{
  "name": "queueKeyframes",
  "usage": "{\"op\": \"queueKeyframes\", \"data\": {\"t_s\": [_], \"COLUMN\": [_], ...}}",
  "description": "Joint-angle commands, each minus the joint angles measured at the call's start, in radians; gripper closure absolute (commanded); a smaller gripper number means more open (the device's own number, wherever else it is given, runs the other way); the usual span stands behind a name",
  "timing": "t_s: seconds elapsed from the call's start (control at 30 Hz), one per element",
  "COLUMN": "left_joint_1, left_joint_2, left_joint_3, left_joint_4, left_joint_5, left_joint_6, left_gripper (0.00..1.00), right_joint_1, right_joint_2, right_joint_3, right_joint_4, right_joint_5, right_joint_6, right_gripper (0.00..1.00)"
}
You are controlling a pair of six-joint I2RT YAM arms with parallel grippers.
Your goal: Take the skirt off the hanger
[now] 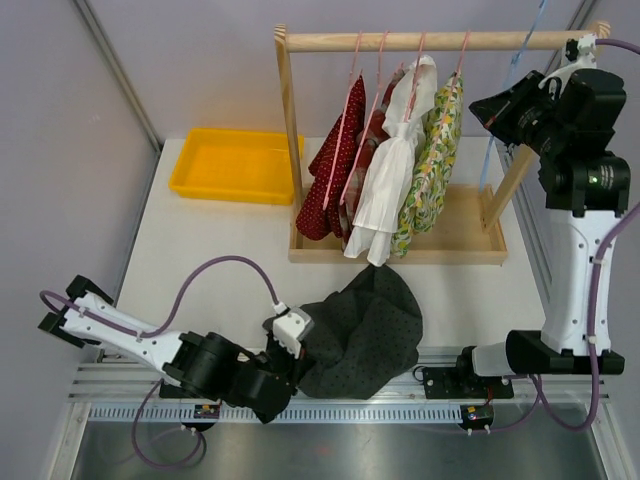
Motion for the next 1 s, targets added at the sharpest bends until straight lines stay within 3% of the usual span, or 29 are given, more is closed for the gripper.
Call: {"op": "queueKeyframes", "data": {"t_s": [0.0, 0.17, 0.4, 0.5, 0.53, 0.6, 0.63, 0.67, 0.77, 0.8, 0.87, 0.9, 0.93, 0.97], "left_joint_1": [-0.005, -0.005, 0.013, 0.102, 0.131, 0.249, 0.3, 0.411, 0.608, 0.651, 0.78, 0.829, 0.94, 0.999], "left_joint_2": [-0.041, -0.055, -0.043, -0.063, -0.082, -0.104, -0.113, -0.118, -0.078, -0.064, -0.032, -0.023, -0.012, 0.006], "left_joint_3": [0.079, 0.152, 0.359, 0.454, 0.479, 0.487, 0.481, 0.481, 0.517, 0.543, 0.62, 0.646, 0.668, 0.725], "left_joint_4": [-0.294, -0.559, -0.797, -0.765, -0.727, -0.559, -0.493, -0.433, -0.287, -0.241, -0.185, -0.121, -0.089, -0.063], "left_joint_5": [-0.164, -0.214, -0.349, -0.389, -0.391, -0.359, -0.337, -0.272, -0.183, -0.175, -0.138, -0.112, -0.084, -0.023], "left_joint_6": [-0.163, -0.321, -0.344, -0.202, -0.07, 0.1, 0.272, 0.354, 0.576, 0.655, 0.743, 0.822, 0.858, 0.884], "left_gripper": [1.0, 1.0, 1.0, 1.0, 1.0, 1.0, 1.0, 1.0, 1.0, 1.0, 1.0, 1.0, 1.0, 1.0], "right_joint_1": [-0.015, -0.069, -0.098, -0.101, -0.103, -0.104, -0.104, -0.104, -0.106, -0.104, -0.104, -0.104, -0.104, -0.104], "right_joint_2": [0.071, 0.123, 0.025, -0.024, -0.032, -0.039, -0.042, -0.052, -0.071, -0.076, -0.094, -0.102, -0.11, -0.127], "right_joint_3": [0.034, 0.004, -0.171, -0.251, -0.263, -0.283, -0.285, -0.29, -0.297, -0.299, -0.309, -0.317, -0.335, -0.348], "right_joint_4": [0.096, 0.126, 0.147, 0.155, 0.15, 0.141, 0.129, 0.126, 0.113, 0.11, 0.106, 0.106, 0.103, 0.1], "right_joint_5": [0.026, 0.023, -0.003, -0.005, -0.014, -0.023, -0.026, -0.026, -0.037, -0.041, -0.046, -0.048, -0.046, -0.045], "right_joint_6": [-0.023, -0.044, -0.043, -0.047, -0.052, -0.058, -0.061, -0.061, -0.049, -0.044, -0.041, -0.041, -0.036, -0.032], "right_gripper": [1.0, 1.0, 1.0, 1.0, 1.0, 1.0, 1.0, 1.0, 1.0, 0.79, 0.27, 0.09, 0.01, 0.0]}}
